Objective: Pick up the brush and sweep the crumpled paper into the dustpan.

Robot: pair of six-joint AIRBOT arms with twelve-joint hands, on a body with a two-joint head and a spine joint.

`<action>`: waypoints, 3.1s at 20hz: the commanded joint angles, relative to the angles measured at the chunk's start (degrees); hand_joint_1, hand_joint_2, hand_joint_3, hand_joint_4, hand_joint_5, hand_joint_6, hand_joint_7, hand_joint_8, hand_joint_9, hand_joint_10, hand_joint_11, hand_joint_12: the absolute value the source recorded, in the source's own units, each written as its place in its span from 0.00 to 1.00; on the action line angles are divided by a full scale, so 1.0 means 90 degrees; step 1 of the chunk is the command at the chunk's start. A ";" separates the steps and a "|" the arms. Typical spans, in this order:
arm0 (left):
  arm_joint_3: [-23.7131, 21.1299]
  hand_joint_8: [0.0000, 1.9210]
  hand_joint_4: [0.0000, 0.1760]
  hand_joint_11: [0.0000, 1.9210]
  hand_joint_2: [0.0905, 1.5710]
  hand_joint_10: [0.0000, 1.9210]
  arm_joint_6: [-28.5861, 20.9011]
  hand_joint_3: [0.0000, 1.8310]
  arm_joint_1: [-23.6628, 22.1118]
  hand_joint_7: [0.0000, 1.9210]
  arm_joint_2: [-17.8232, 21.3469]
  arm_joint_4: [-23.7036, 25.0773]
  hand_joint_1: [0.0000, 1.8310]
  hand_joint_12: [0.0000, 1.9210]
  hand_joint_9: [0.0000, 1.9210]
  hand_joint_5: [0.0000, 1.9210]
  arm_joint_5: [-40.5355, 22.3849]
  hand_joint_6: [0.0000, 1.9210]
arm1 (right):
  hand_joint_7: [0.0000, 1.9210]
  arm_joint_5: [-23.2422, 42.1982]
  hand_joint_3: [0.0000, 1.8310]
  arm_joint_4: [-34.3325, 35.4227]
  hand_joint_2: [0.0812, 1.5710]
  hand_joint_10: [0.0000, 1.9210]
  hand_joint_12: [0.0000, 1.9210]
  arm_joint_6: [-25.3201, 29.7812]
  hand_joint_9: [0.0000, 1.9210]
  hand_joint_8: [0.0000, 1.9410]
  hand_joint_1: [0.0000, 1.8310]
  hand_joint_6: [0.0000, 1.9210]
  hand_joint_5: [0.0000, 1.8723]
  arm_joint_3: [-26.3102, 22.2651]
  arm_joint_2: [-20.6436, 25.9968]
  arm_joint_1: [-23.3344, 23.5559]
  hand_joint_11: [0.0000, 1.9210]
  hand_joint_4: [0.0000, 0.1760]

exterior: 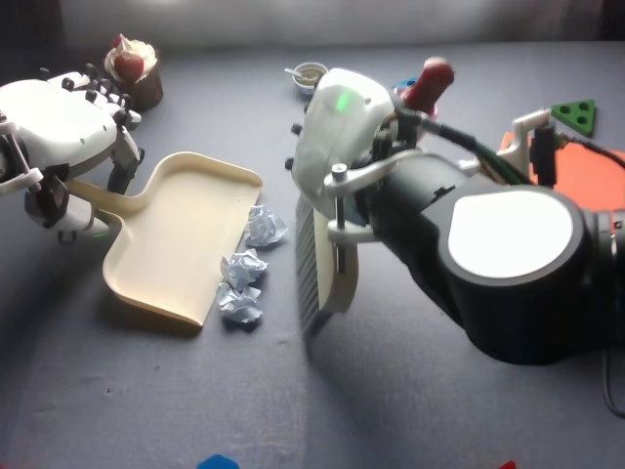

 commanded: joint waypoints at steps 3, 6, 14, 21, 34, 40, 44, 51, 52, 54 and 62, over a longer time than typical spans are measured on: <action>0.0038 0.00 0.95 0.00 0.70 0.00 0.0030 0.00 -0.0085 0.16 -0.0034 0.0060 0.54 0.24 0.11 0.48 -0.0686 0.55 | 0.50 -0.0052 0.00 -0.0673 0.73 1.00 1.00 0.0000 0.64 1.00 0.83 1.00 0.51 0.0177 -0.0137 -0.0002 0.70 0.54; 0.0042 0.00 1.00 0.00 0.70 0.00 0.0030 0.00 -0.0121 0.16 -0.0071 0.0090 0.55 0.26 0.11 0.49 -0.0665 0.54 | 0.50 0.0039 0.00 -0.0758 0.72 1.00 1.00 0.0220 0.64 1.00 0.83 1.00 0.50 0.0396 -0.0364 -0.0095 0.70 0.56; 0.0042 0.00 0.65 0.00 0.69 0.00 0.0029 0.00 -0.0137 0.16 -0.0105 0.0146 0.56 0.30 0.11 0.50 -0.0654 0.52 | 0.50 0.0254 0.00 -0.2227 0.73 1.00 1.00 0.1615 0.63 1.00 0.84 1.00 0.51 0.1143 -0.1090 -0.0253 0.70 0.68; 0.0041 0.00 0.83 0.00 0.71 0.00 0.0029 0.00 -0.0152 0.17 -0.0080 0.0161 0.55 0.26 0.11 0.49 -0.0647 0.55 | 0.49 -0.0299 0.00 -0.3543 0.73 1.00 1.00 0.3075 0.64 1.00 0.82 1.00 0.51 0.1126 -0.1026 -0.0417 0.70 0.63; 0.0008 0.00 0.75 0.00 0.70 0.00 0.0028 0.00 -0.0166 0.18 -0.0033 0.0182 0.56 0.27 0.13 0.50 -0.0616 0.53 | 0.50 -0.0661 0.00 -0.3585 0.72 1.00 1.00 0.3378 0.64 1.00 0.83 1.00 0.52 0.0012 0.0328 -0.0589 0.71 0.64; -0.0002 0.00 0.86 0.00 0.70 0.00 0.0029 0.00 -0.0164 0.19 -0.0012 0.0189 0.55 0.27 0.13 0.49 -0.0608 0.54 | 0.48 -0.0518 0.00 -0.4563 0.72 1.00 1.00 0.4754 0.64 1.00 0.82 1.00 0.51 -0.1043 0.1483 -0.0914 0.70 0.67; -0.0035 0.00 0.89 0.00 0.71 0.00 0.0029 0.00 -0.0165 0.16 0.0036 0.0189 0.55 0.20 0.10 0.48 -0.0609 0.55 | 0.49 -0.0624 0.00 -0.4707 0.72 1.00 1.00 0.4757 0.63 1.00 0.83 1.00 0.50 -0.1369 0.1871 -0.1151 0.70 0.68; -0.0013 0.00 0.86 0.00 0.69 0.00 0.0029 0.00 -0.0181 0.17 0.0061 0.0198 0.56 0.23 0.11 0.51 -0.0632 0.50 | 0.50 -0.0585 0.00 -0.4488 0.72 1.00 1.00 0.4238 0.65 1.00 0.83 1.00 0.52 -0.1313 0.1921 -0.1189 0.71 0.64; -0.0013 0.00 0.86 0.00 0.69 0.00 0.0029 0.00 -0.0193 0.17 0.0072 0.0210 0.56 0.23 0.11 0.51 -0.0625 0.50 | 0.50 -0.0585 0.00 -0.4472 0.72 1.00 1.00 0.4200 0.65 1.00 0.83 1.00 0.52 -0.1318 0.1920 -0.1205 0.71 0.64; -0.0013 0.00 0.97 0.00 0.69 0.00 0.0029 0.00 -0.0226 0.15 0.0077 0.0231 0.55 0.23 0.10 0.50 -0.0603 0.52 | 0.50 -0.0586 0.00 -0.4471 0.72 1.00 1.00 0.4176 0.64 1.00 0.84 1.00 0.53 -0.1305 0.1920 -0.1210 0.71 0.63; -0.0032 0.00 0.99 0.00 0.60 0.00 0.0028 0.00 -0.0266 0.11 0.0082 0.0246 0.41 0.28 0.09 0.20 -0.0579 0.00 | 0.51 -0.0613 0.00 -0.4377 0.72 1.00 1.00 0.4111 0.64 1.00 0.82 1.00 0.52 -0.1302 0.1920 -0.1216 0.71 0.79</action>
